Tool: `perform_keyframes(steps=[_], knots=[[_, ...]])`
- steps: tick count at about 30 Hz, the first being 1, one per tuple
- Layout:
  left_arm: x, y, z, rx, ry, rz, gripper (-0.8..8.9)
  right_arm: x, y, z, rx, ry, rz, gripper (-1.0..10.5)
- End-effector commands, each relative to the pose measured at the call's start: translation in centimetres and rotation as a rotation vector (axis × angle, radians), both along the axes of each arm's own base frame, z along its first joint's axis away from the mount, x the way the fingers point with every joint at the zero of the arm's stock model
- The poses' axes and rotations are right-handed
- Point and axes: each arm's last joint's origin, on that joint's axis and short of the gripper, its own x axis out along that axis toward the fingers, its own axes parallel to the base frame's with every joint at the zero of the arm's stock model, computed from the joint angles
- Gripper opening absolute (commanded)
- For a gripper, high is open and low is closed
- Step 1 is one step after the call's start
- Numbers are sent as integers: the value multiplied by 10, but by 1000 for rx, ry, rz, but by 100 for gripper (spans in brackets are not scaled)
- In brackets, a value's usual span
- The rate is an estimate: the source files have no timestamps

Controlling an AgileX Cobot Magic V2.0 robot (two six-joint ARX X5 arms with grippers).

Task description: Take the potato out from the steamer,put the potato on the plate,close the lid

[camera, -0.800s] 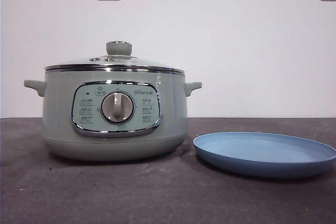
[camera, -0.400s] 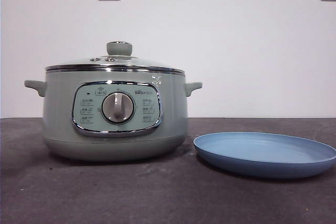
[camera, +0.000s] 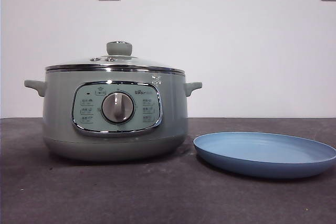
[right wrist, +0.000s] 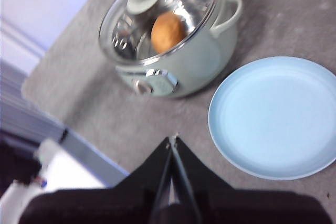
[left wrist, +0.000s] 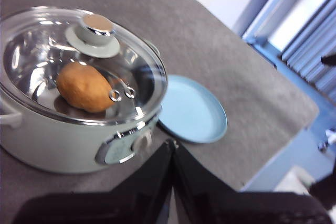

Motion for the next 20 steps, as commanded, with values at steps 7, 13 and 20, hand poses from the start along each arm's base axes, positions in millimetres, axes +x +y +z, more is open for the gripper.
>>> perform_keyframes(steps=[7,13,20], knots=[[-7,-3,11,76,-38,-83,4,-1,4,5,-57,-28,91,8],[-7,-3,13,76,-45,-82,528,-1,4,5,-49,-17,81,519],[-7,-3,14,77,-45,-79,566,-1,4,5,-48,-16,80,629]])
